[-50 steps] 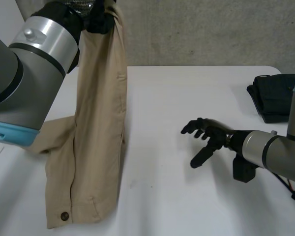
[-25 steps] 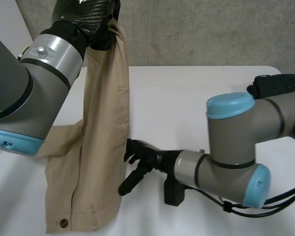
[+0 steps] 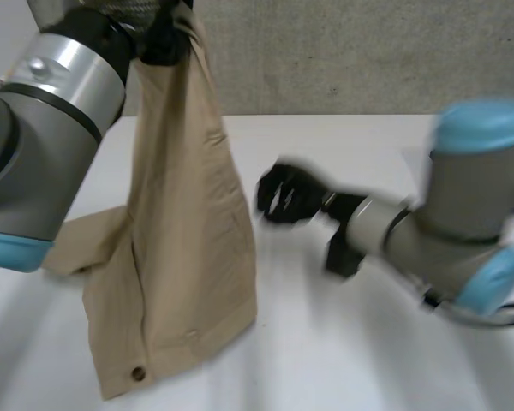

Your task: Fold the laundry.

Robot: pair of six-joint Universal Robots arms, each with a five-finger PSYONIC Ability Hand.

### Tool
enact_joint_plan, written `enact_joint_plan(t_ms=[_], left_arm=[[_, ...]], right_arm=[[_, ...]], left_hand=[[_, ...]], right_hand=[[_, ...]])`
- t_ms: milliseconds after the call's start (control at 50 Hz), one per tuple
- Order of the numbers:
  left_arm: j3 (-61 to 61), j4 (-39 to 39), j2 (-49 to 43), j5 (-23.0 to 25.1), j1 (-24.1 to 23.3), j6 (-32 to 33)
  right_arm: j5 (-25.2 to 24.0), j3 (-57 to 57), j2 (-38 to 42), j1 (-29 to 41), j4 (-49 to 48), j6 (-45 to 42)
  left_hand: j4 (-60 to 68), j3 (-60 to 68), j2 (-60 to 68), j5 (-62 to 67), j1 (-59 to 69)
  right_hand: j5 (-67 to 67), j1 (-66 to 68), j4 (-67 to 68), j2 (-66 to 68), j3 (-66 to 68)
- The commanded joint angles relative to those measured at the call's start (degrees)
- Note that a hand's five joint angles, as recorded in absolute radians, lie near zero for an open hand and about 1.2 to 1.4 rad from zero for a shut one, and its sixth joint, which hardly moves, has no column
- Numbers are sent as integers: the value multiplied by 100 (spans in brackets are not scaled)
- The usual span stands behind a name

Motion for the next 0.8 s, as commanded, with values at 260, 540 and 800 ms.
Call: enact_joint_plan(t_ms=[260,540,800], left_arm=[[-463,-15,799,25,32,2],[-578,-15,263,25,32,10],[-613,-6,184,34,32,11]], right_arm=[[-251,-215,-1645,-936,1884,-3576],[-462,1298,-405,-725,1138,-966],[-577,1360,-71,259,487,194]], left_hand=[[1117,1169,1139,1389,1524],[1117,1169,1139,1389,1524],[1117,1169,1139,1389,1524]], right_hand=[[-4152,-3165,-4289,-4200,-4240],[-5665,-4678,-5802,-5713,-5753],[-5657,-4669,-5793,-5704,-5744]])
